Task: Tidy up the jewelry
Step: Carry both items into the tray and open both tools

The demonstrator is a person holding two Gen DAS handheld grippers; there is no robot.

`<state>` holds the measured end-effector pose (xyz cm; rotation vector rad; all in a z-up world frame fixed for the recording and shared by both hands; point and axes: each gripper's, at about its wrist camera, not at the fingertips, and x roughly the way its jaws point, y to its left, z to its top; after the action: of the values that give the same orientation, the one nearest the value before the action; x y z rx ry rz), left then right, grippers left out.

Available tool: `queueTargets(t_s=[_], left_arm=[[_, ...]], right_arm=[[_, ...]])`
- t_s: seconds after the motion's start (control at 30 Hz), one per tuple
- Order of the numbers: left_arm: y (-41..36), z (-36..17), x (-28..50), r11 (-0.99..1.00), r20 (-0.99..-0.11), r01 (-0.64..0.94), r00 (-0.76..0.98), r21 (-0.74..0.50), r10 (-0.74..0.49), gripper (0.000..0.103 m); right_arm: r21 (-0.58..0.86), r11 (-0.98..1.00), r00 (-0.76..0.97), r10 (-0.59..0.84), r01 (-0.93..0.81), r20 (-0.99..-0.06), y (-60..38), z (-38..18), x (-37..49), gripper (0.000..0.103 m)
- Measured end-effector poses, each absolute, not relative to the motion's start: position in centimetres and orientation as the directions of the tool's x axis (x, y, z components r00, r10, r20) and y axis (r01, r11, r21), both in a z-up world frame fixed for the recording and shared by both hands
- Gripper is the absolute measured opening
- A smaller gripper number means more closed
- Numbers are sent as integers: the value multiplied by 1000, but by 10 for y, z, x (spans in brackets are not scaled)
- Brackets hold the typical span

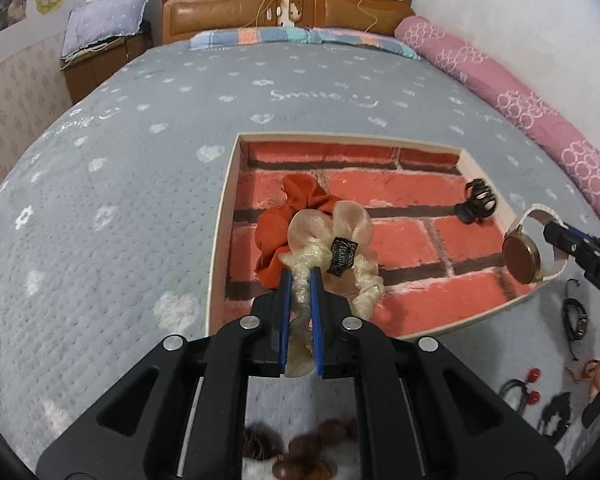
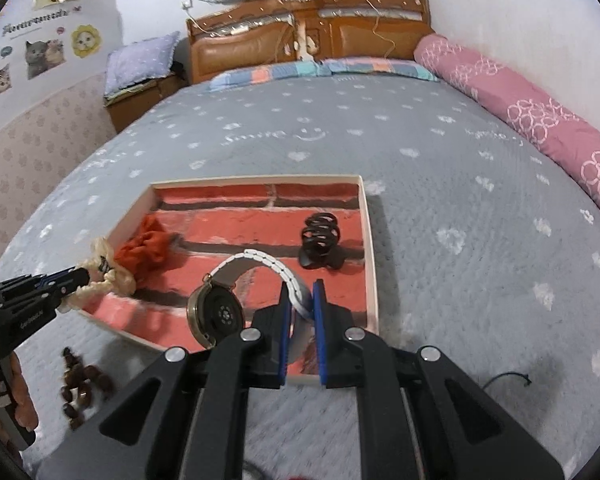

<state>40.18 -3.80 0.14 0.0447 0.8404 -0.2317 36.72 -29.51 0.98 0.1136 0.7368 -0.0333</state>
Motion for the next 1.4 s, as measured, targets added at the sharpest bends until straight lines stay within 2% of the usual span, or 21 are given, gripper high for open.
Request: queueTargets(t_s=[0.47, 0.63, 0.87, 0.9, 0.97, 1.03, 1.17, 1.3, 1.33, 1.4], left_arm=[[-42, -39, 438, 981, -802, 185, 578, -54, -153, 9], [-42, -42, 443, 983, -820, 181, 558, -32, -129, 15], [-41, -42, 443, 983, -826, 178, 549, -36, -130, 18], [-40, -42, 442, 983, -827, 178, 548, -35, -128, 21], [-39, -39, 439, 983, -823, 178, 552, -37, -131, 27], [-37, -35, 434, 983, -818, 179, 558, -44, -139, 41], [-37, -24, 417, 980, -800, 194, 582, -34, -143, 52], [-32, -8, 391, 979, -767, 201, 624, -28, -150, 74], [-30, -4, 385, 980, -759, 199, 634, -30, -152, 80], [-25, 2, 373, 980, -747, 195, 645, -42, -160, 84]], right_arm=[[91, 990, 682, -7, 107, -731, -305, -31, 410, 11], [103, 989, 663, 7, 106, -748, -308, -38, 415, 12], [94, 989, 653, -3, 114, -758, -309, -41, 414, 14], [90, 990, 653, -5, 112, -757, -309, -41, 414, 14], [87, 990, 659, -6, 108, -752, -309, -38, 412, 21], [94, 990, 674, -2, 106, -739, -310, -33, 407, 41], [90, 991, 700, -2, 95, -714, -313, -20, 392, 43], [109, 990, 723, 11, 88, -690, -320, -3, 367, 56], [112, 990, 727, 16, 84, -686, -322, 0, 361, 56], [112, 991, 734, 21, 76, -679, -325, 8, 345, 57]])
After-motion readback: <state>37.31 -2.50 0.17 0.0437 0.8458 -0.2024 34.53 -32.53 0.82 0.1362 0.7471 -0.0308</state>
